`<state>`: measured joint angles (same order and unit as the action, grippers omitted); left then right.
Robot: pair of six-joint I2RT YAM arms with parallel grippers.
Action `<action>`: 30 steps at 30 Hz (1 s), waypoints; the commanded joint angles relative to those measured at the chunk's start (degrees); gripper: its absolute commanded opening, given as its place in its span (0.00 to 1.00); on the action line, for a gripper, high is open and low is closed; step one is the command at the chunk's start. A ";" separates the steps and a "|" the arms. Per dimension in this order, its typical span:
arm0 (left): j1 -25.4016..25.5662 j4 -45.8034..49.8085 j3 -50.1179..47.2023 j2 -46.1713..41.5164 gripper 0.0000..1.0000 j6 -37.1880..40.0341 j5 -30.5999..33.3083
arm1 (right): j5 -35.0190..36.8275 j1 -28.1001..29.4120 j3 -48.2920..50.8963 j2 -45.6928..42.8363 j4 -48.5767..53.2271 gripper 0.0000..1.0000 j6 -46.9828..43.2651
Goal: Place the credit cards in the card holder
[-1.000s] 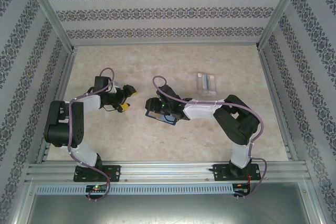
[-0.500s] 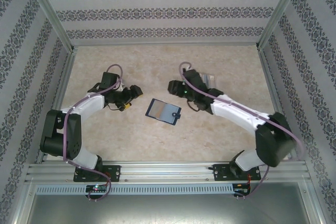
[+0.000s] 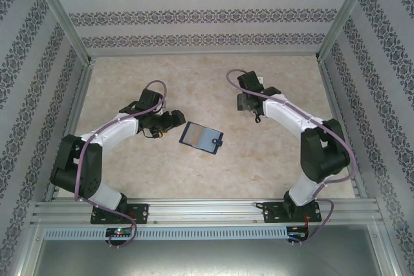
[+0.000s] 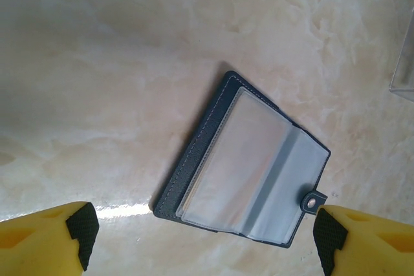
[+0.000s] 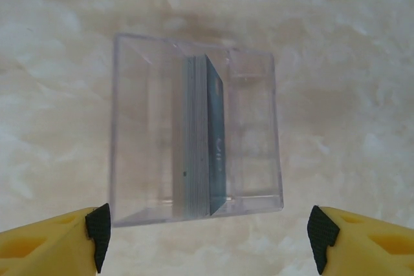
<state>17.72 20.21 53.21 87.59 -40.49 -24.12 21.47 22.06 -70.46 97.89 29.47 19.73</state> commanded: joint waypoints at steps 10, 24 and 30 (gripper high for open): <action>4.51 -0.51 -1.96 0.35 0.89 -0.73 1.81 | 4.63 -4.56 -5.52 6.52 4.10 0.78 -2.41; 5.14 0.17 -0.89 0.29 0.89 -0.51 2.05 | -4.27 -4.68 -5.87 1.26 1.89 0.78 -3.04; 5.47 1.41 0.00 0.80 0.89 -0.06 2.04 | -4.27 -4.93 -8.01 7.00 1.99 0.78 -3.09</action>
<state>22.15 20.21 52.01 88.25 -40.73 -23.24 18.13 17.45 -77.10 102.00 31.00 17.56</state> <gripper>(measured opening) 0.887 0.781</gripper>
